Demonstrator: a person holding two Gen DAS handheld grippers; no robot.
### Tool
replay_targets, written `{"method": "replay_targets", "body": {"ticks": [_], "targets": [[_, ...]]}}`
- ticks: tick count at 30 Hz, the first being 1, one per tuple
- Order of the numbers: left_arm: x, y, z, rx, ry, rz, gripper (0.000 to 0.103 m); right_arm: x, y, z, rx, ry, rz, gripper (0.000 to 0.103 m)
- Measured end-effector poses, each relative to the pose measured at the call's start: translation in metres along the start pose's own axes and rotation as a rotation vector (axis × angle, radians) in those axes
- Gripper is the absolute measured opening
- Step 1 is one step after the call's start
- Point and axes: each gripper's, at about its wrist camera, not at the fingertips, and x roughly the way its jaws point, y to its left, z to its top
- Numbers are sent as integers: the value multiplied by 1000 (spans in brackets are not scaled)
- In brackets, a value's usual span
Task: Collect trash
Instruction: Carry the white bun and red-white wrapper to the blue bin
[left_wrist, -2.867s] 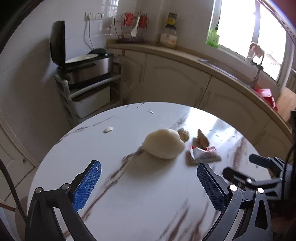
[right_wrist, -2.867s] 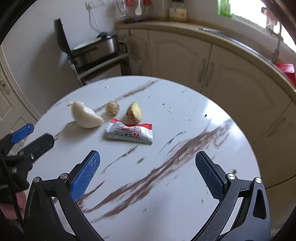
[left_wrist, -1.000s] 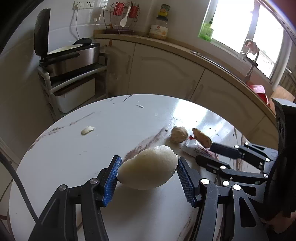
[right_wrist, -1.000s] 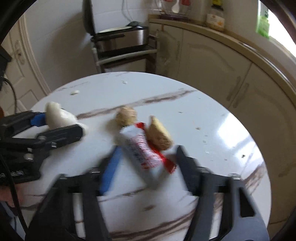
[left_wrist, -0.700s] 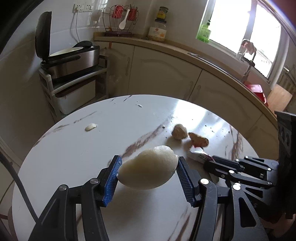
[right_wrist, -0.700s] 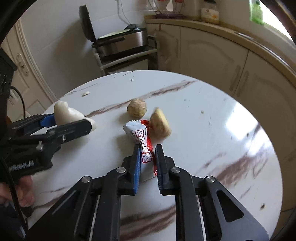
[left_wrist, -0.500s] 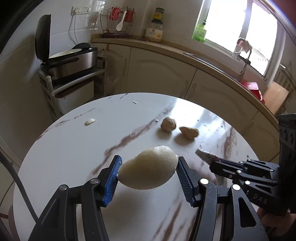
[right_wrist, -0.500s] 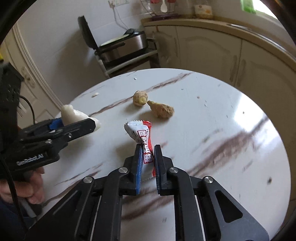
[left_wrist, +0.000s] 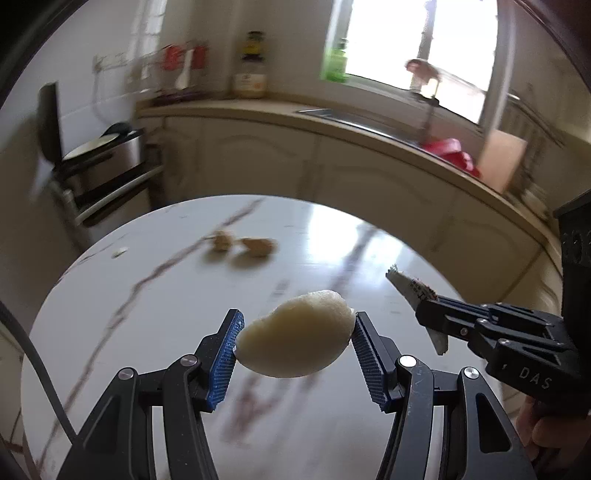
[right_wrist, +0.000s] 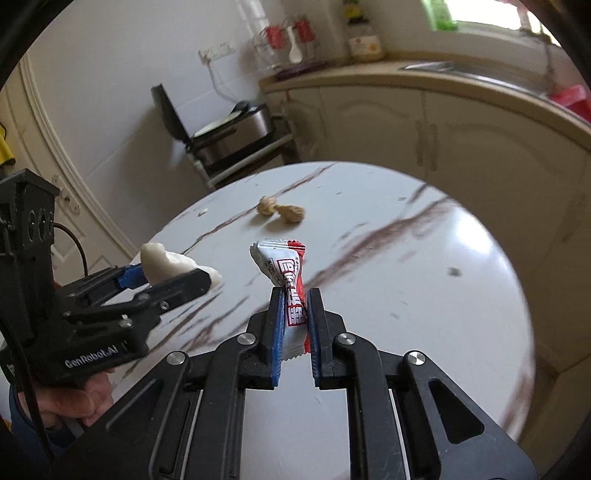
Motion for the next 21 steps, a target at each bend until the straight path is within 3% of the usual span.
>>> {"method": "replay_targets", "body": {"ticks": [10, 21], "targets": [[0, -136, -19, 168, 29, -152, 56, -119, -73, -51, 132, -104, -226, 12], [33, -267, -44, 324, 129, -321, 56, -204, -182, -137, 353, -99, -405, 12]]}}
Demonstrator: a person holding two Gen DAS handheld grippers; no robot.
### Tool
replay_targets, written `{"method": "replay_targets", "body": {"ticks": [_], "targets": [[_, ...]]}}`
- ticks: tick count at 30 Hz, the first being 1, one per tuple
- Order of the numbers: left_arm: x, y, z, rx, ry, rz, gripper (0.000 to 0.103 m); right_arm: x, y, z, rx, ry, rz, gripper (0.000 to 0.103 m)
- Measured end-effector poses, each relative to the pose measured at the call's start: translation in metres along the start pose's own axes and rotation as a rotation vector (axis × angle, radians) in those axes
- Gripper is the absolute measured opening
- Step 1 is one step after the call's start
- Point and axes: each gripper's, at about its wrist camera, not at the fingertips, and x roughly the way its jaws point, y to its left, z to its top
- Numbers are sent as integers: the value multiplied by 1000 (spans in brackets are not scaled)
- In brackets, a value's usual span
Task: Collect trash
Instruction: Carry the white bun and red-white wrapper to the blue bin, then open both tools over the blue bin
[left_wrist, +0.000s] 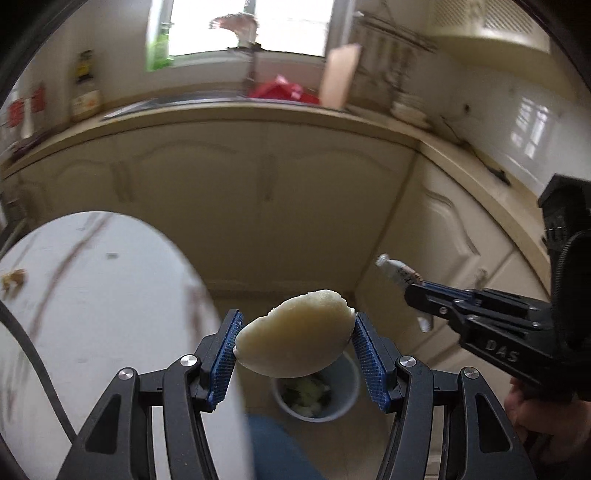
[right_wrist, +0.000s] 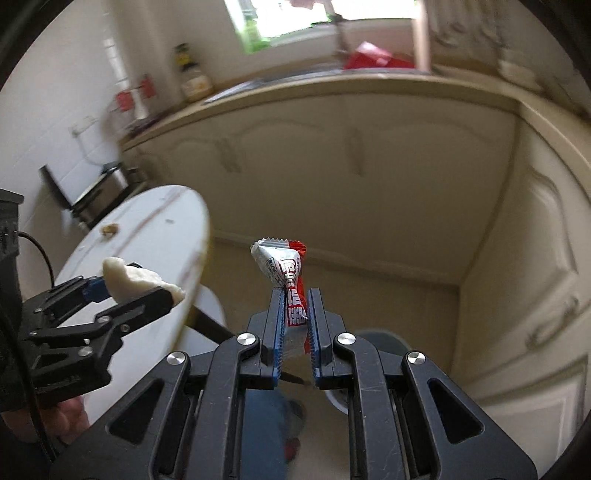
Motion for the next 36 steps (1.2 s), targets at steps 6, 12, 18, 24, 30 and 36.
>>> {"method": "replay_targets", "body": {"ticks": [6, 12, 18, 24, 30, 36], "targets": [[51, -32, 6, 52, 77, -30, 56, 17, -61, -17, 96, 51, -32, 12], [106, -41, 17, 84, 157, -29, 56, 51, -101, -27, 165, 105, -26, 12], [169, -42, 25, 91, 254, -11, 56, 92, -129, -43, 231, 179, -20, 12], [225, -37, 23, 53, 353, 3, 57, 127, -149, -58, 285, 245, -15, 12], [260, -34, 24, 43, 396, 20, 64, 147, -160, -68, 328, 276, -12, 17], [268, -32, 31, 30, 381, 46, 77, 152, -169, -74, 360, 280, -26, 51]]}}
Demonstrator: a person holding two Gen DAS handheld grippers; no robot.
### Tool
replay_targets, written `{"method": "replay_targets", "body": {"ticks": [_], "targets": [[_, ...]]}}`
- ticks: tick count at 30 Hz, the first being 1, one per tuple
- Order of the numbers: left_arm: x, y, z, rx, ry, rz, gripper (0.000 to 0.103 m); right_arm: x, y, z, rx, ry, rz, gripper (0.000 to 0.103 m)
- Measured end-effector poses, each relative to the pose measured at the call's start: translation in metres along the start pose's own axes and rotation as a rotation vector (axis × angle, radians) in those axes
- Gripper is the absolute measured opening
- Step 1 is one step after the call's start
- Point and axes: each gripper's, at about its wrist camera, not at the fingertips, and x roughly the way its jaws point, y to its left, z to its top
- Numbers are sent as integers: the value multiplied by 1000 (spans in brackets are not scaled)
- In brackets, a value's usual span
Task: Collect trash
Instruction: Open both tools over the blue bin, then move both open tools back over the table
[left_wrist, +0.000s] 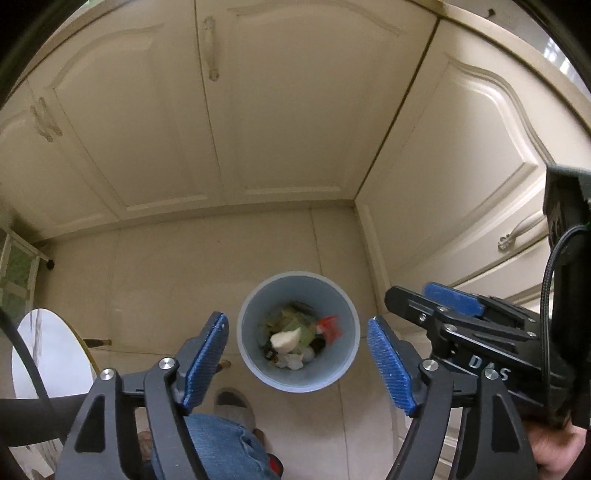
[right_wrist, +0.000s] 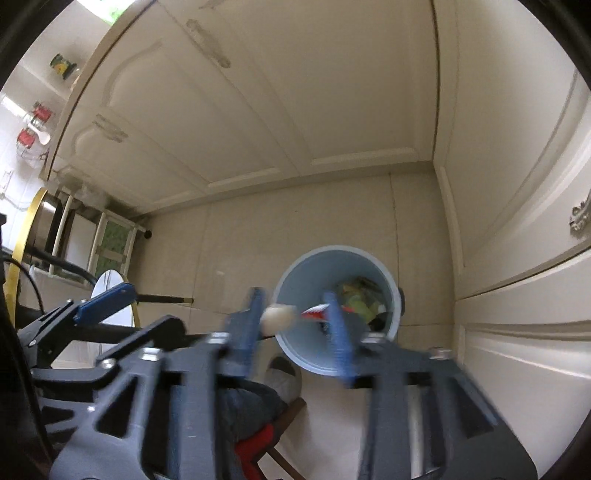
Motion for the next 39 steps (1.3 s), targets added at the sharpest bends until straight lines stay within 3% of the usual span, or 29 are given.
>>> {"method": "replay_targets", "body": {"ticks": [4, 6, 14, 22, 32, 39], "targets": [[-10, 5, -1, -13, -38, 15, 83, -5, -11, -3, 54, -22, -3, 94], [-19, 5, -5, -13, -57, 38, 83, -11, -16, -4, 83, -44, -10, 103], [-67, 6, -27, -15, -153, 51, 85, -35, -9, -5, 99, -93, -12, 103], [-156, 20, -75, -31, -325, 54, 91, -90, 31, -2, 54, -200, 20, 103], [-257, 70, -148, -127, -533, 92, 96, -167, 127, 1, -101, -356, 83, 103], [-317, 118, -217, -243, -646, 161, 101, -192, 214, -15, -240, -404, 129, 103]]}}
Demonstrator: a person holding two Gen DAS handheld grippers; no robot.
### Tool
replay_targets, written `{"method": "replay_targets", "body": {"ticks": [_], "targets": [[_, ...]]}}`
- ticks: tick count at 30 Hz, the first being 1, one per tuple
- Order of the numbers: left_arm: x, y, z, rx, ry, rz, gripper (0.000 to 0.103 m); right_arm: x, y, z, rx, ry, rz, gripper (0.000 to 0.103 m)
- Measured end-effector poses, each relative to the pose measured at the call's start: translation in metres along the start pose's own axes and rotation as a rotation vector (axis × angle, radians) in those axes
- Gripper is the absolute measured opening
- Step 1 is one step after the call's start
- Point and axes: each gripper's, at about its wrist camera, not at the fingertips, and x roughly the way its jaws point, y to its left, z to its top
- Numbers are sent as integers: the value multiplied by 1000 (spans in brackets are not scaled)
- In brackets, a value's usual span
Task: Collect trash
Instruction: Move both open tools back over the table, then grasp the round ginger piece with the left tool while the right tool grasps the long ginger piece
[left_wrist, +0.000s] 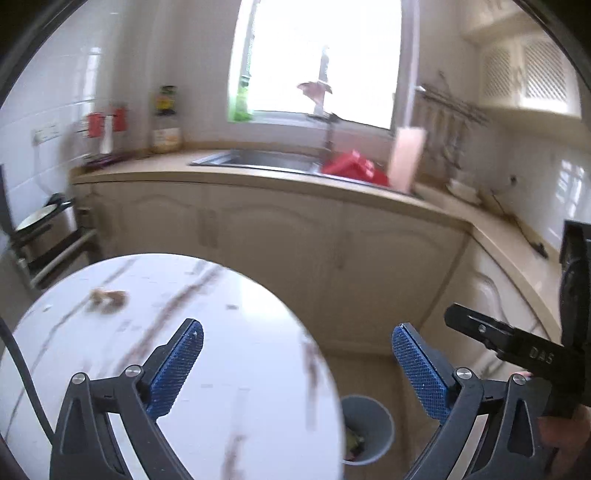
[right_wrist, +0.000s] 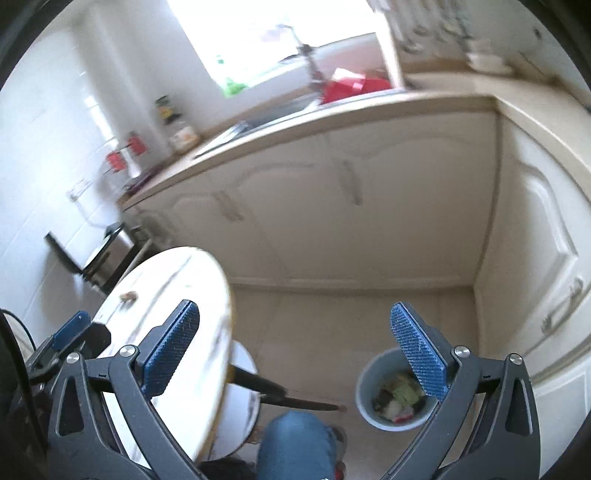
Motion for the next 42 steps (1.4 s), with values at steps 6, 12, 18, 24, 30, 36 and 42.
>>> {"method": "replay_targets", "body": {"ticks": [6, 12, 18, 24, 30, 36, 42], "targets": [[-40, 60, -18, -95, -25, 101, 102, 13, 91, -5, -127, 7, 74, 103], [-93, 111, -41, -160, -42, 263, 102, 31, 175, -16, -247, 19, 155, 103], [-122, 141, -52, -213, -41, 368, 102, 45, 250, -36, -366, 30, 215, 103], [-109, 169, -35, -257, -9, 393, 102, 69, 297, -52, -463, 70, 237, 103], [-63, 209, -10, -258, 56, 392, 102, 111, 311, -54, -501, 142, 204, 103], [19, 236, 23, -231, 143, 376, 102, 184, 315, -48, -517, 242, 145, 103], [103, 255, 58, -209, 212, 336, 102, 261, 322, -48, -551, 347, 115, 102]]}}
